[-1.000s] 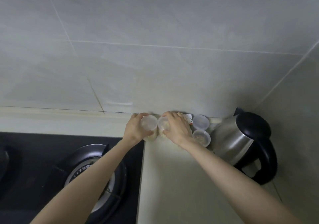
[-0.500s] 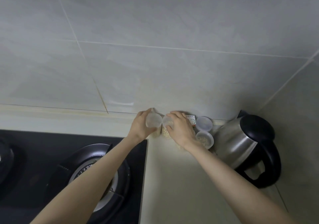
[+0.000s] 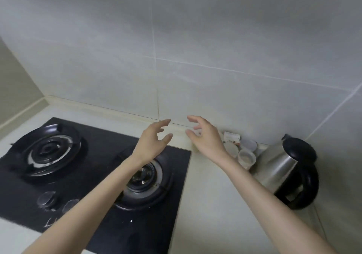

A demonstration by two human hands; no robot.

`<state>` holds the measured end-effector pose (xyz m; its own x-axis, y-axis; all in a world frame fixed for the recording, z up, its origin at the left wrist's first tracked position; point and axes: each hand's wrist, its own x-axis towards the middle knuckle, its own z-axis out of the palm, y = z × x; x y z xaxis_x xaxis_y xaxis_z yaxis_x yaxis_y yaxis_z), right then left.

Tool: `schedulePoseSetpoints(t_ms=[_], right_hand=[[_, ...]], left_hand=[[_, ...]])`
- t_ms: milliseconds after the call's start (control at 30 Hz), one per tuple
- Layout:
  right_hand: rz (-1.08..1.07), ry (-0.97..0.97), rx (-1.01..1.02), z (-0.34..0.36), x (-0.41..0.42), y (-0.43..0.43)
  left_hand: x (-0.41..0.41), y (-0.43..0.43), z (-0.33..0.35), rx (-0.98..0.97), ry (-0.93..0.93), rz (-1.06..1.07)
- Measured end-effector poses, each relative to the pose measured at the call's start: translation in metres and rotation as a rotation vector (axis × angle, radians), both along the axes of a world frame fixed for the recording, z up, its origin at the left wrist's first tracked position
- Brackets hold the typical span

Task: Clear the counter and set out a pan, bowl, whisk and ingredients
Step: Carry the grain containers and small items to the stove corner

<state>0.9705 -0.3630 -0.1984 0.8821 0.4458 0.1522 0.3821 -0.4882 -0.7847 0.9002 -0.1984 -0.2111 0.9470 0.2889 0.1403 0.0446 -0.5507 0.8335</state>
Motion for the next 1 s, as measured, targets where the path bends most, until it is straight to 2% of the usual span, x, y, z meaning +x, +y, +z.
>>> schedulePoseSetpoints(t_ms=[233, 400, 533, 767, 1000], right_hand=[[0.339, -0.135, -0.061, 0.023, -0.091, 0.075], [0.572, -0.141, -0.076, 0.030, -0.162, 0.136], [0.743, -0.146, -0.061, 0.033, -0.238, 0.195], [0.959, -0.151, -0.034, 0.031, -0.396, 0.295], [1.140, -0.087, -0.042, 0.024, -0.563, 0.382]], left_hand=[[-0.134, 0.057, 0.028, 0.036, -0.050, 0.257], [-0.234, 0.098, 0.039, 0.020, -0.067, 0.488], [-0.333, 0.135, 0.042, 0.057, -0.057, 0.660], [-0.517, 0.193, 0.041, 0.012, -0.077, 0.917], [-0.706, 0.236, 0.044, 0.054, -0.012, 1.099]])
